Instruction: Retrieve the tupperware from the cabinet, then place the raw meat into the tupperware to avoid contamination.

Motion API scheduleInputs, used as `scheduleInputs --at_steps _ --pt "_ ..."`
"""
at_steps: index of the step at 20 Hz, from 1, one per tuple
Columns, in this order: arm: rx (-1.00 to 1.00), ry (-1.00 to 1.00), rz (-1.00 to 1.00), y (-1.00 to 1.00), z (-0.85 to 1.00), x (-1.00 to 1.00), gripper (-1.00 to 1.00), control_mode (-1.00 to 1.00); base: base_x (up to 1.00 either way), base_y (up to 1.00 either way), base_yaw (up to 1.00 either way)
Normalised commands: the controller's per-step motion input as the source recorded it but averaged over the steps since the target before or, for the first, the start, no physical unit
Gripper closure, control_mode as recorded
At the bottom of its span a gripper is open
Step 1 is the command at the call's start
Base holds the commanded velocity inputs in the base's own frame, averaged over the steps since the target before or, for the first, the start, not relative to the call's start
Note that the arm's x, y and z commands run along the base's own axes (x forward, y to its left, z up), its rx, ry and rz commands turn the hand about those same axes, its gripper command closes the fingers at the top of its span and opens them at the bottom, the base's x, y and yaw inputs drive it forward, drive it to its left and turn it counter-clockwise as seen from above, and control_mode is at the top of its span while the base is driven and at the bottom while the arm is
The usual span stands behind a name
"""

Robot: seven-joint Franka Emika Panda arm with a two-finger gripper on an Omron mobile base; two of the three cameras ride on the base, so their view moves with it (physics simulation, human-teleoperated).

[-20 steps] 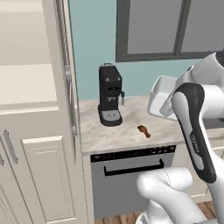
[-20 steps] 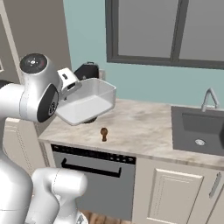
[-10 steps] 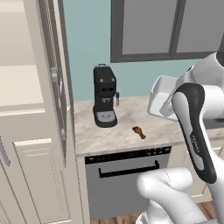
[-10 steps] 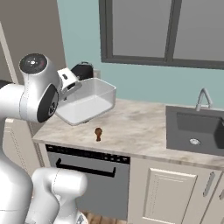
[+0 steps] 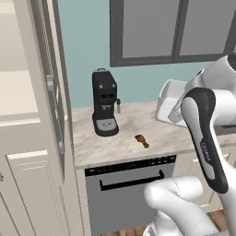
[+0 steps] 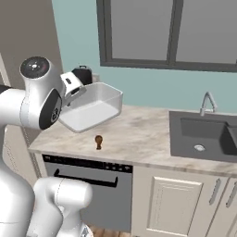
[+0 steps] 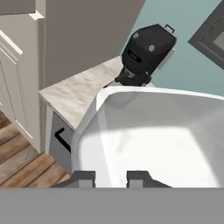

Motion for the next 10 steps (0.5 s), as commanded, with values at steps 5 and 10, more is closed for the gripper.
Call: scheduleInputs --at_steps 5,10 --pt "0.0 0.0 0.0 0.0 0.0 0.0 1.0 1.0 0.36 -0.07 -0.11" --pt "0.0 0.0 0.0 0.0 0.0 0.0 1.0 1.0 0.48 -0.08 -0.03"
